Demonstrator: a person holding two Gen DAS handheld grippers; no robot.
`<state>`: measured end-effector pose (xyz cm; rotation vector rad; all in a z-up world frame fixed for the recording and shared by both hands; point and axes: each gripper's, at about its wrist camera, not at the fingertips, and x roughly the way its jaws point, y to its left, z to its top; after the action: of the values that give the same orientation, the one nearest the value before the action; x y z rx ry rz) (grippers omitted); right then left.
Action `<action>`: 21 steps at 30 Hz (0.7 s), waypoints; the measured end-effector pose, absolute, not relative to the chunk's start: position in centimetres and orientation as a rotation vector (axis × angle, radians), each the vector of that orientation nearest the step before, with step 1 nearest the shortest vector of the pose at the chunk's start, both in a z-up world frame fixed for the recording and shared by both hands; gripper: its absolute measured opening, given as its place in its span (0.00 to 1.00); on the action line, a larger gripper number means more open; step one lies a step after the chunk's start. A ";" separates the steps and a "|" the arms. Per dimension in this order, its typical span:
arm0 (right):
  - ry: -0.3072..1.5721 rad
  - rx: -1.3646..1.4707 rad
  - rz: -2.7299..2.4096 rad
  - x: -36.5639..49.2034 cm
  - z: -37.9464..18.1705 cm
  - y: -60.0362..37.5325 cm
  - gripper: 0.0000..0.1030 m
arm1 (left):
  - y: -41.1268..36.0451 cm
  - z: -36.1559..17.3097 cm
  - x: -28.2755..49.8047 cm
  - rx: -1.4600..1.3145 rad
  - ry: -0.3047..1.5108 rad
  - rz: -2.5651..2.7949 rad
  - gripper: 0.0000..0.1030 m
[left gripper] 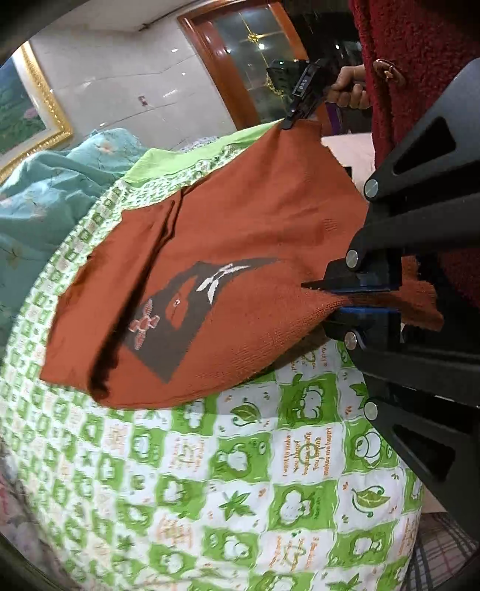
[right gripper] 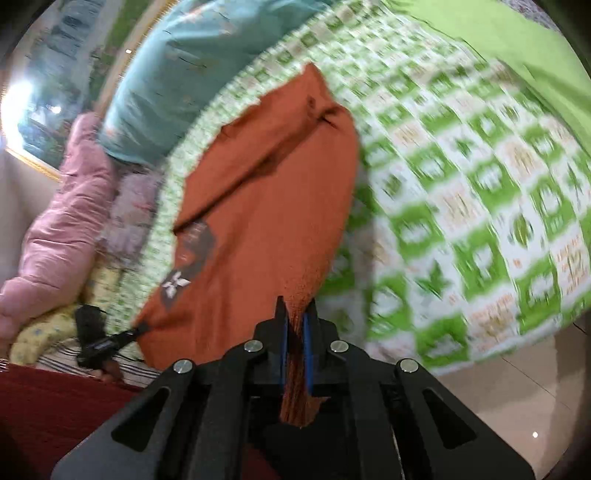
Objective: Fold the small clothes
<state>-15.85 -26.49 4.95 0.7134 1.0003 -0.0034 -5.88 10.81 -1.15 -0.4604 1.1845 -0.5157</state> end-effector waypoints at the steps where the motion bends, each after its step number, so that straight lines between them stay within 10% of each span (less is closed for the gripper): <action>1: 1.013 0.706 -0.013 -15.3 4.8 -26.8 0.07 | 10.7 -1.5 -5.7 -0.456 1.201 -0.510 0.03; 21: 0.769 0.685 0.019 5.9 6.5 -34.5 0.07 | 13.9 4.4 16.9 -0.678 0.860 -0.419 0.03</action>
<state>5.89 -34.45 6.55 0.6847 0.7690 0.0193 16.90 13.85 4.37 -0.6778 0.8600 -0.4190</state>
